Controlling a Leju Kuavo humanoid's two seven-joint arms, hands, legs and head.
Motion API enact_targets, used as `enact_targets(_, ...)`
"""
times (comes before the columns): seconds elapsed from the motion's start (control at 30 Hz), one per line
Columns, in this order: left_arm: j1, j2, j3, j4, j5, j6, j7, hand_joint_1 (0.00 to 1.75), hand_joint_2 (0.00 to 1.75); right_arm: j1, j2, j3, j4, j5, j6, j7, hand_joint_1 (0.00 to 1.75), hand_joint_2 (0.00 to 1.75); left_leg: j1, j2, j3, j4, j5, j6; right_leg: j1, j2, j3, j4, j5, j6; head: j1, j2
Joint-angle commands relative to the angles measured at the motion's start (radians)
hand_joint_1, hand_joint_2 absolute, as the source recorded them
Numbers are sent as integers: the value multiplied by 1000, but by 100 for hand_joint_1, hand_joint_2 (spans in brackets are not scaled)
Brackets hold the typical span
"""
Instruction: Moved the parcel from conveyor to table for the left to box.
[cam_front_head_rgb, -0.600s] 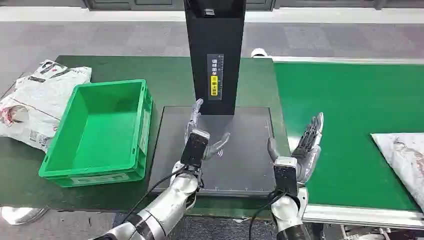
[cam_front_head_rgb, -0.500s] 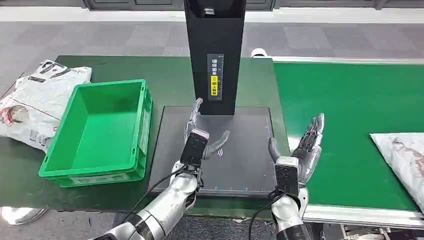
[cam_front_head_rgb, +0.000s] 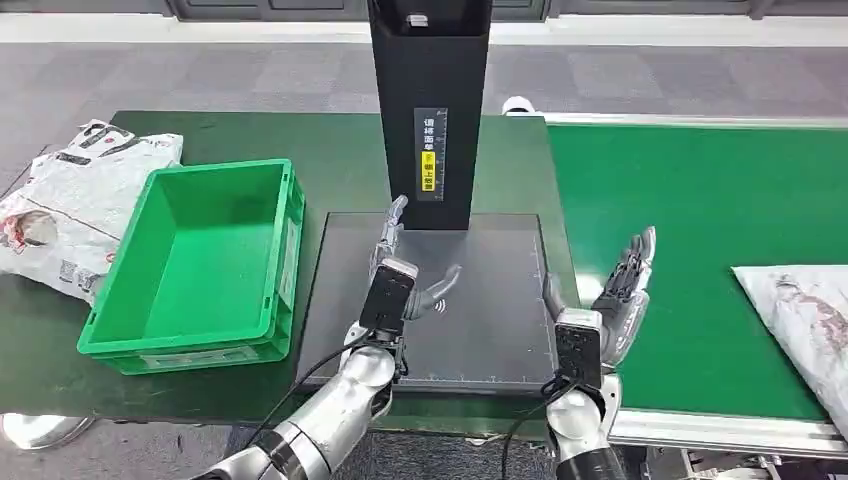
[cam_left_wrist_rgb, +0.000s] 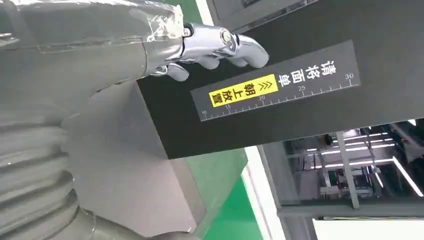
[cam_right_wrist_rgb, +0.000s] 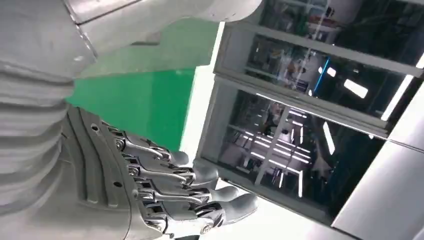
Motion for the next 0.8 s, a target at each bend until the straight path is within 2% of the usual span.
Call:
enact_targets(0.03, -30, 21, -34, 68, -39, 89, 1, 0, 175, -72, 15, -246, 92, 102, 3, -25, 0, 175, 1, 1, 5, -2, 0, 0, 1, 1, 5, -3, 0, 0, 0, 0)
enact_targets(0.07, -35, 25, -50, 67, -40, 89, 1, 0, 175, -82, 15, -292, 94, 135, 3, -25, 0, 175, 1, -1, 6, -4, 0, 0, 1, -1, 7, -5, 1, 0, 0, 0)
enact_targets(0.17, -50, 42, -111, 82, -74, 143, 1, 0, 175, -146, 13, -573, 153, 460, 3, -25, 0, 175, 0, -3, 2, -1, 1, 0, 0, -3, 3, -1, 0, 0, 0, 0)
enact_targets(0.2, -52, 39, -103, 90, -61, 139, 1, 0, 175, -176, 24, -700, 172, 619, 3, -25, 0, 175, 0, -4, 3, -2, 1, 1, 0, -4, 5, -3, 0, 0, 0, 0)
enact_targets(0.23, -53, 35, -86, 100, -40, 119, 1, 0, 175, -188, 9, -744, 179, 622, 3, -25, 0, 175, 0, -3, 2, -1, 1, 1, 0, -4, 3, -1, 0, 0, 0, 0)
enact_targets(0.33, -49, 24, -14, 113, 23, 47, 1, 0, 175, -209, -7, -988, 163, 853, 3, -25, 0, 175, -1, -6, 3, -2, 1, 1, -2, -6, 5, -2, 0, 1, 0, 0)
enact_targets(0.37, -54, 20, 13, 134, 30, 24, 1, 0, 175, -222, -23, -1094, 159, 978, 3, -16, 0, 175, 0, -7, 4, -3, 2, 1, -1, -7, 7, -4, 0, 1, 0, 0)
enact_targets(0.4, -57, 18, 21, 142, 32, 16, 1, 0, 175, -224, -31, -1131, 147, 992, 3, 0, 0, 175, -1, -8, 3, -2, 2, 1, -3, -8, 5, -2, 0, 1, 0, 0)
enact_targets(0.43, -59, 14, 28, 147, 25, 2, 1, 0, 175, -222, -60, -1136, 180, 1054, 3, 67, 0, 175, 0, -7, 5, -3, 2, 2, -2, -8, 7, -4, 0, 1, 0, 0)
enact_targets(0.47, -60, 12, 28, 148, 13, -9, 1, 0, 175, -206, -95, -1082, 218, 1119, 3, 201, 0, 175, 0, -7, 3, -1, 1, 2, -3, -7, 5, -2, 0, 1, 0, 0)
enact_targets(0.57, -60, 12, 28, 148, 13, -9, 1, 0, 175, -206, -95, -1082, 218, 1119, 3, 201, 0, 175, 1, -6, 4, -2, 0, 3, -2, -7, 8, -5, 0, 1, 0, 0)
enact_targets(0.8, -60, 12, 28, 148, 13, -9, 1, 0, 175, -206, -95, -1082, 218, 1119, 3, 201, 0, 175, 0, -1, 2, 0, -1, 4, -3, -2, 2, -2, 0, 2, 0, 0)
